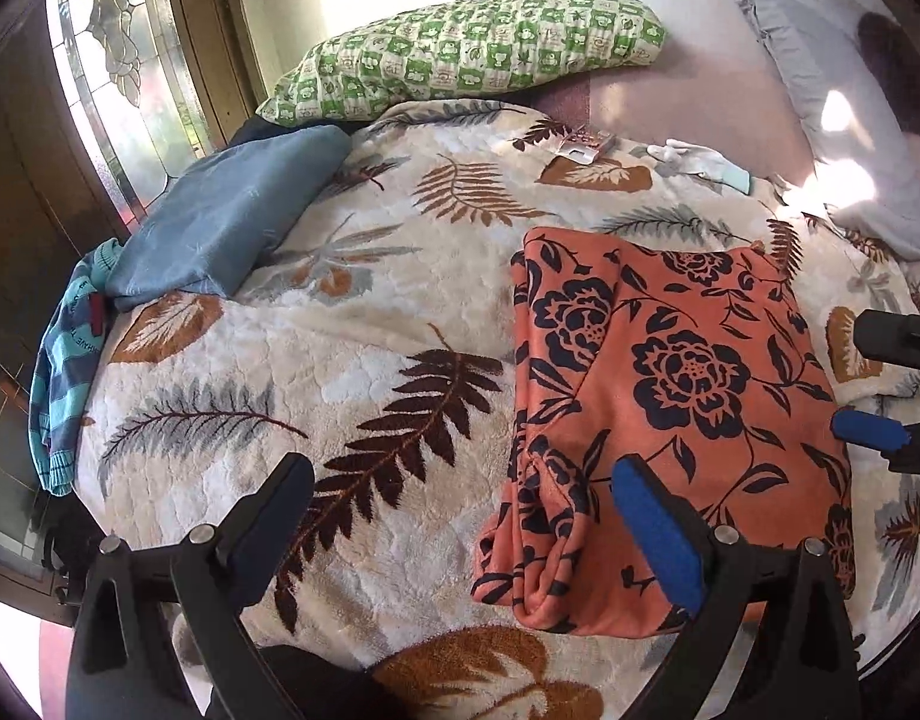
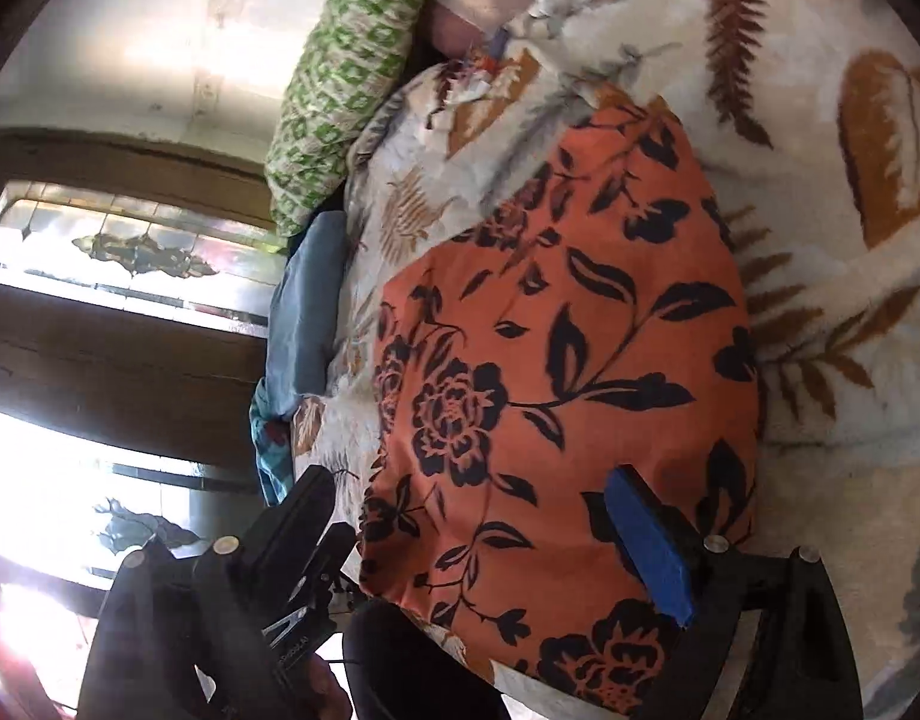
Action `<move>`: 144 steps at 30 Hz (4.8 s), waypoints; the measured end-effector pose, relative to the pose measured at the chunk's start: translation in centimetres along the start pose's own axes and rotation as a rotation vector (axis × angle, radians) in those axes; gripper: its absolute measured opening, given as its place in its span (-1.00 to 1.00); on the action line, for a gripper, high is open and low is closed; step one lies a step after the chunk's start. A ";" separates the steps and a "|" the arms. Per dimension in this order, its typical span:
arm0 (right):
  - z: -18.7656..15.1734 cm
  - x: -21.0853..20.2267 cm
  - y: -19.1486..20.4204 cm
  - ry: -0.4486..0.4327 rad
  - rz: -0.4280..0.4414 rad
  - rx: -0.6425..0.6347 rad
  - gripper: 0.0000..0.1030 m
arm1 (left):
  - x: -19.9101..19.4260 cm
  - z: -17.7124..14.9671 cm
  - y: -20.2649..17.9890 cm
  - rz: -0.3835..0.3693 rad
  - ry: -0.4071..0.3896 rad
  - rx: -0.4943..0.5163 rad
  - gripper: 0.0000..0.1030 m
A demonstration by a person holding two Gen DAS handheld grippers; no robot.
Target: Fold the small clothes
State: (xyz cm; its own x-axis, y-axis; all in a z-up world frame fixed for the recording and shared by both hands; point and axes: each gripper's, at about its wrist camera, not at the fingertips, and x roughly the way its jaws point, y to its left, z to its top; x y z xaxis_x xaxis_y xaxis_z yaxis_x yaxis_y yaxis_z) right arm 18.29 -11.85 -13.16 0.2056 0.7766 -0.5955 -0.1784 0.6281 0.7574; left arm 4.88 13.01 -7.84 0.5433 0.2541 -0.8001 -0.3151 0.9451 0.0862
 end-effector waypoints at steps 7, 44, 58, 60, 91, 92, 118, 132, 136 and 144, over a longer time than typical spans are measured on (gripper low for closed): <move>-1.8 1.4 -2.8 0.017 -0.071 0.056 0.81 | -1.2 -0.3 -0.1 -0.030 -0.014 -0.001 0.95; -1.3 1.2 -0.5 -0.026 -0.044 -0.008 0.82 | 1.8 0.8 1.5 -0.032 0.046 -0.049 0.95; 1.4 -2.2 -4.1 -0.124 0.036 0.072 0.82 | 4.3 2.8 3.5 -0.151 0.093 -0.124 0.95; 1.5 -2.7 -5.3 -0.126 0.007 0.080 0.82 | 5.2 3.6 3.2 -0.244 0.106 -0.131 0.95; 2.6 4.6 -6.4 0.064 -0.161 -0.009 0.16 | 13.6 3.7 -0.1 -0.679 0.364 -0.209 -0.13; 2.7 4.6 -6.2 0.060 -0.165 -0.013 0.08 | 13.4 3.7 -0.2 -0.673 0.360 -0.199 -0.16; 6.5 -12.9 -5.4 -0.218 -0.245 -0.187 -0.25 | 4.2 10.1 -14.5 -0.750 0.084 0.037 -0.34; 5.4 -13.4 -11.9 -0.284 -0.414 -0.028 0.37 | 7.8 7.5 -12.9 -0.494 0.135 0.026 0.37; 2.6 -15.1 -7.6 -0.321 -0.290 -0.094 0.43 | 4.4 6.3 -11.9 -0.481 0.100 0.054 0.44; -1.5 -7.8 -10.4 -0.123 -0.392 -0.033 0.56 | 7.3 0.0 -14.9 -0.254 0.195 0.285 0.69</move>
State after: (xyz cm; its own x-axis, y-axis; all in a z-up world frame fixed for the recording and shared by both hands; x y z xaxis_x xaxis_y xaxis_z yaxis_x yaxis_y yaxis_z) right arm 17.09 -24.35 -16.80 0.3769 0.4681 -0.7993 -0.0939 0.8778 0.4698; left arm 13.53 0.78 -14.95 0.4097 -0.0120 -0.9121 0.0527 0.9986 0.0105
